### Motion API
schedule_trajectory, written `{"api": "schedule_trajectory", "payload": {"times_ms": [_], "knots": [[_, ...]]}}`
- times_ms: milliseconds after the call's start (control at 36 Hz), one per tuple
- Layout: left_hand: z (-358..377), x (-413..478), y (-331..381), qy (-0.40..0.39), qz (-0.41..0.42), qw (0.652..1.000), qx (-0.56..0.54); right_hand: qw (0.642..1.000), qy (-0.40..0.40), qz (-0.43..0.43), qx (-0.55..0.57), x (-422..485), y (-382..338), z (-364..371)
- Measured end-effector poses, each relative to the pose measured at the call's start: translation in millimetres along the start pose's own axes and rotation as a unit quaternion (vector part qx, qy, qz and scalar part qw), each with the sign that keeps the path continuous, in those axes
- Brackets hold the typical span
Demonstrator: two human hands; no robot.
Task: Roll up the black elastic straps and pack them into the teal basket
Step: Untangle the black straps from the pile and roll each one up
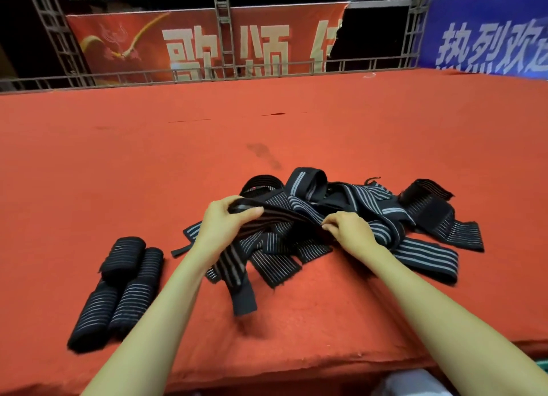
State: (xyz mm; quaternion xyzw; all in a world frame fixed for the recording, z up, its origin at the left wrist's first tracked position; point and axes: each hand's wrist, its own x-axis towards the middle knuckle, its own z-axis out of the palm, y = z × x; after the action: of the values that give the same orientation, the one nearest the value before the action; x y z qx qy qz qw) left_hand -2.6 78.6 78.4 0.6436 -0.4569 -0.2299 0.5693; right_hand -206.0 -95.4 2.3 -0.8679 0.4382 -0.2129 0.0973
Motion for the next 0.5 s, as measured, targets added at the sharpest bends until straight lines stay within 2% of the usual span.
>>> {"api": "schedule_trajectory", "payload": {"times_ms": [83, 139, 222, 333, 417, 500], "knots": [[-3.8, -6.7, 0.0, -0.033, -0.041, 0.995, -0.079, 0.999, 0.017, 0.034, -0.021, 4.2, -6.6, 5.0], [-4.7, -9.2, -2.2, -0.061, -0.044, 0.995, -0.067, 0.997, 0.020, 0.070, -0.010, 8.0, -8.5, 7.2], [-9.1, -8.3, -7.2, -0.079, -0.044, 0.995, -0.044, 0.979, 0.042, 0.168, 0.106, 15.5, -5.3, 3.1], [-18.7, -2.3, -14.4, 0.015, -0.091, 0.987, -0.132, 0.906, 0.094, 0.264, 0.316, 23.4, -0.3, -9.2], [-19.0, -0.5, -15.3, 0.070, -0.102, 0.978, -0.166, 0.892, 0.105, 0.271, 0.348, 23.6, -4.2, -15.5], [-14.0, -1.9, -9.4, 0.088, -0.099, 0.970, -0.202, 0.879, 0.120, 0.272, 0.373, 25.2, -8.3, -17.7]]}}
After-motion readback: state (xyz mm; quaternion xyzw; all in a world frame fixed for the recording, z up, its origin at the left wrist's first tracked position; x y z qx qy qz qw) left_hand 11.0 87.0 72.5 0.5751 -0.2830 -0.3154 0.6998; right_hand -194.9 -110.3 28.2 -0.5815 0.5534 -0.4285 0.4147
